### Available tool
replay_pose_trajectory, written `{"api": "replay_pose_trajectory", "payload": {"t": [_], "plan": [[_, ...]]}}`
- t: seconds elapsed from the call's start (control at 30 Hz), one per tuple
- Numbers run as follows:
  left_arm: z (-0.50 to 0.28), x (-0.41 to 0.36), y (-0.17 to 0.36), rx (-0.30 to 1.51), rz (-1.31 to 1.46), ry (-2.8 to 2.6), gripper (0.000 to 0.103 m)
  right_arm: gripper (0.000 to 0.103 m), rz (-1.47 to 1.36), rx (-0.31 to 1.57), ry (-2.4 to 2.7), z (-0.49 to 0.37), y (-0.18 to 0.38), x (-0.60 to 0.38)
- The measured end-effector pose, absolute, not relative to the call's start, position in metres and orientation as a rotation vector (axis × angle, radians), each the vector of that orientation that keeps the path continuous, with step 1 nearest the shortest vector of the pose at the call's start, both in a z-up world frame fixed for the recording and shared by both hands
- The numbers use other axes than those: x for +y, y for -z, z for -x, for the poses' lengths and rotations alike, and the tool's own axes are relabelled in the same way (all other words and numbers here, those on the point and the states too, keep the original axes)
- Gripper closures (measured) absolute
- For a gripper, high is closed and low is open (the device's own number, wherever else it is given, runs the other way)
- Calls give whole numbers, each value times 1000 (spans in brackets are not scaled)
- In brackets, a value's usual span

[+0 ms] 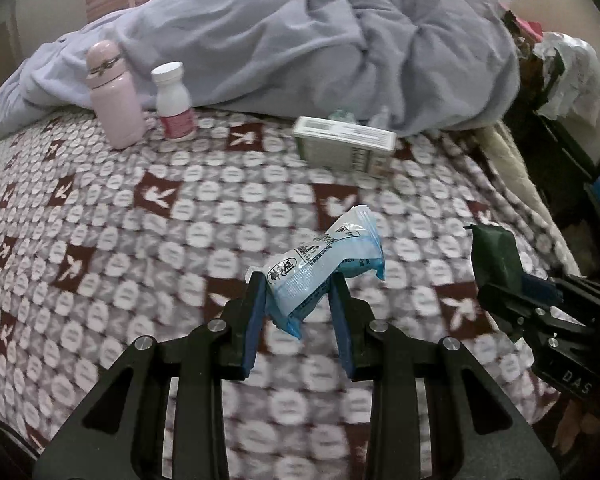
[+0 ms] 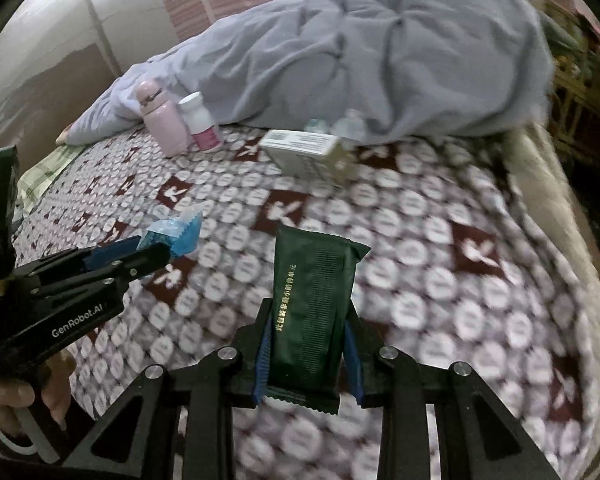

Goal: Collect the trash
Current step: 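Carry the blue and green packets over the white bucket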

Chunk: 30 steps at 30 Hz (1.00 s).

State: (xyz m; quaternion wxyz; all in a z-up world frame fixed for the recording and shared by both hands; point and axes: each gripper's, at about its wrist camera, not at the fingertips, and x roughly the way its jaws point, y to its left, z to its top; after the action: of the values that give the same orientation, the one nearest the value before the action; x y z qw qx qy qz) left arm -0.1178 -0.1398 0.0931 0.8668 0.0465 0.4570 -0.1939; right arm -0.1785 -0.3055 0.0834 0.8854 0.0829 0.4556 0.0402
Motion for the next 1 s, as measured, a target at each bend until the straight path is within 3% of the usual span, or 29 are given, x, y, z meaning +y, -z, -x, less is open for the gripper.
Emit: {"api": "replay_pose_trajectory", "payload": {"t": [1.0], "plan": [[180, -282, -110, 930, -204, 595, 73, 73, -268, 887, 125, 266, -105, -427]]}}
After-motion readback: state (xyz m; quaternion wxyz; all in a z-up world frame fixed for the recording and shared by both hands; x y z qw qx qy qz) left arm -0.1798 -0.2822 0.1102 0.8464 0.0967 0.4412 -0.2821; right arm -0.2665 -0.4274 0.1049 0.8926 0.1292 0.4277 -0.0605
